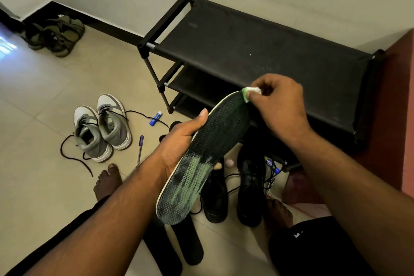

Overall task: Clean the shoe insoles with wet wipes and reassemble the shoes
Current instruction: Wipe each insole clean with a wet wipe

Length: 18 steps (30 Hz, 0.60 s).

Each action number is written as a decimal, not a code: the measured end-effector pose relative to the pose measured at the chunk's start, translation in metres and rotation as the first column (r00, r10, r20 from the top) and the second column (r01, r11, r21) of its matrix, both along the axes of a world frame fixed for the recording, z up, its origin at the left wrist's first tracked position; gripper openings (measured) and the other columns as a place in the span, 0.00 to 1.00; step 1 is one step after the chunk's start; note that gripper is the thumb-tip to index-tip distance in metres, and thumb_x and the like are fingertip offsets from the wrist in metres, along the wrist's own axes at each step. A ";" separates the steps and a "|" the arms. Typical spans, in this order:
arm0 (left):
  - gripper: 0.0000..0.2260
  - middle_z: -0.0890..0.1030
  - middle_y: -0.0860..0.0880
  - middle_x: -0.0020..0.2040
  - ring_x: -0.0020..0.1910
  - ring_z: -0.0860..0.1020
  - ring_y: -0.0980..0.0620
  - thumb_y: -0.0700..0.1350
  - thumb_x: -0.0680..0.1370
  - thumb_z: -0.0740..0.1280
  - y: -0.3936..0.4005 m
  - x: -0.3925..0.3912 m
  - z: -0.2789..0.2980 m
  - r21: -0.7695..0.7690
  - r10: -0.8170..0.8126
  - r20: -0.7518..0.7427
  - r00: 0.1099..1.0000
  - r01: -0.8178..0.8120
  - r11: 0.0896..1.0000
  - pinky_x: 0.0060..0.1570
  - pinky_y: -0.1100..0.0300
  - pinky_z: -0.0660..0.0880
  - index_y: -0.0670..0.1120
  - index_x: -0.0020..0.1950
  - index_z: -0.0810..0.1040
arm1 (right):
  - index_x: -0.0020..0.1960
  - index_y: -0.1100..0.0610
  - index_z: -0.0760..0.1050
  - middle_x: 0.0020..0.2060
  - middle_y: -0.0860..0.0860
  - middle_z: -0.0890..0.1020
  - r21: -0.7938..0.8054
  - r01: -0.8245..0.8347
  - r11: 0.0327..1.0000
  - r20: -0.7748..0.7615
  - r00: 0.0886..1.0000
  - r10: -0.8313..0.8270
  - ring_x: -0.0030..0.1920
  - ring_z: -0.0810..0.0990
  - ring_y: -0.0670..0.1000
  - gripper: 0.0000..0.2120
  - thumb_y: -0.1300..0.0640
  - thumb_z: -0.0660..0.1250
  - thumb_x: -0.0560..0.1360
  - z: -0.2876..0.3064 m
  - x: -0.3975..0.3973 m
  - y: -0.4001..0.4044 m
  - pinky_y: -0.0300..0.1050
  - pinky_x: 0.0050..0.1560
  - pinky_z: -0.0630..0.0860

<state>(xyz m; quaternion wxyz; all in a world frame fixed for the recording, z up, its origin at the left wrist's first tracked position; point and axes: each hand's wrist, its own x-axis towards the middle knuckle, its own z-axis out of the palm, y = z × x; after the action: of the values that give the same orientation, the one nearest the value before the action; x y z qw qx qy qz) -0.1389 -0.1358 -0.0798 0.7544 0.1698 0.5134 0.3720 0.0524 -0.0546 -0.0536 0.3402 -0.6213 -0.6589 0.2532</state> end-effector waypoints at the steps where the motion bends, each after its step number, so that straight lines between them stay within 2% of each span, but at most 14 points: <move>1: 0.24 0.81 0.36 0.54 0.45 0.80 0.38 0.60 0.73 0.70 0.001 0.000 0.001 -0.016 0.012 0.004 1.000 -0.012 1.000 0.47 0.43 0.79 0.40 0.57 0.83 | 0.40 0.52 0.81 0.34 0.43 0.80 0.010 -0.036 0.999 -0.012 0.999 0.036 0.36 0.77 0.41 0.02 0.57 0.73 0.70 0.001 -0.004 -0.003 0.35 0.39 0.72; 4: 0.20 0.82 0.39 0.46 0.41 0.80 0.41 0.58 0.75 0.68 0.004 -0.001 0.004 -0.055 0.045 0.067 0.997 -0.042 0.998 0.44 0.46 0.78 0.42 0.50 0.85 | 0.42 0.53 0.82 0.38 0.47 0.81 0.045 -0.303 0.952 0.000 0.953 0.304 0.40 0.78 0.46 0.02 0.57 0.73 0.70 0.000 -0.028 -0.027 0.45 0.44 0.76; 6: 0.19 0.83 0.41 0.40 0.36 0.81 0.44 0.54 0.79 0.64 0.007 -0.001 0.005 -0.054 0.106 0.090 0.990 -0.102 0.993 0.39 0.53 0.80 0.41 0.41 0.85 | 0.44 0.55 0.82 0.39 0.49 0.81 0.043 -0.513 0.857 -0.005 0.858 0.514 0.41 0.78 0.47 0.04 0.58 0.72 0.69 -0.002 -0.043 -0.050 0.49 0.43 0.76; 9: 0.21 0.84 0.44 0.35 0.31 0.82 0.49 0.49 0.81 0.61 0.010 -0.003 0.000 -0.023 0.187 0.098 0.977 -0.186 0.982 0.33 0.62 0.80 0.41 0.35 0.85 | 0.46 0.57 0.82 0.40 0.48 0.80 0.013 -0.715 0.699 -0.061 0.698 0.714 0.39 0.77 0.45 0.06 0.59 0.73 0.70 -0.003 -0.058 -0.084 0.43 0.41 0.76; 12: 0.20 0.85 0.43 0.39 0.35 0.83 0.48 0.51 0.81 0.63 0.010 -0.005 0.000 -0.036 0.210 0.097 0.973 -0.207 0.978 0.39 0.60 0.82 0.41 0.38 0.85 | 0.48 0.58 0.82 0.40 0.49 0.81 0.041 -0.780 0.624 -0.091 0.619 0.780 0.39 0.75 0.41 0.07 0.60 0.73 0.70 -0.003 -0.062 -0.100 0.34 0.41 0.73; 14: 0.21 0.84 0.43 0.37 0.33 0.83 0.48 0.52 0.81 0.63 0.009 -0.004 0.002 -0.047 0.200 0.113 0.973 -0.196 0.979 0.36 0.60 0.81 0.40 0.37 0.85 | 0.47 0.58 0.82 0.39 0.49 0.80 0.053 -0.738 0.672 -0.106 0.665 0.739 0.38 0.76 0.42 0.06 0.59 0.73 0.70 -0.004 -0.060 -0.093 0.37 0.40 0.74; 16: 0.23 0.83 0.41 0.34 0.30 0.82 0.48 0.53 0.81 0.61 0.008 0.000 0.005 -0.067 0.168 0.151 0.974 -0.160 0.985 0.32 0.61 0.80 0.39 0.37 0.83 | 0.45 0.56 0.82 0.39 0.48 0.80 0.052 -0.607 0.793 -0.118 0.785 0.608 0.38 0.77 0.44 0.05 0.58 0.73 0.70 -0.008 -0.055 -0.077 0.43 0.40 0.76; 18: 0.22 0.82 0.40 0.38 0.34 0.82 0.46 0.54 0.80 0.61 0.006 0.004 0.009 -0.065 0.143 0.183 0.973 -0.133 0.989 0.36 0.57 0.81 0.38 0.41 0.84 | 0.44 0.54 0.82 0.38 0.46 0.80 0.041 -0.423 0.905 -0.129 0.896 0.424 0.38 0.78 0.44 0.04 0.58 0.74 0.70 -0.010 -0.047 -0.057 0.45 0.42 0.77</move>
<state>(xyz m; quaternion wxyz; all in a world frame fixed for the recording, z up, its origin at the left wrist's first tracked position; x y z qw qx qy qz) -0.1348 -0.1297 -0.0704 0.7759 0.0781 0.4603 0.4242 0.0058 -0.1120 -0.0631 0.3244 -0.4426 -0.7551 0.3588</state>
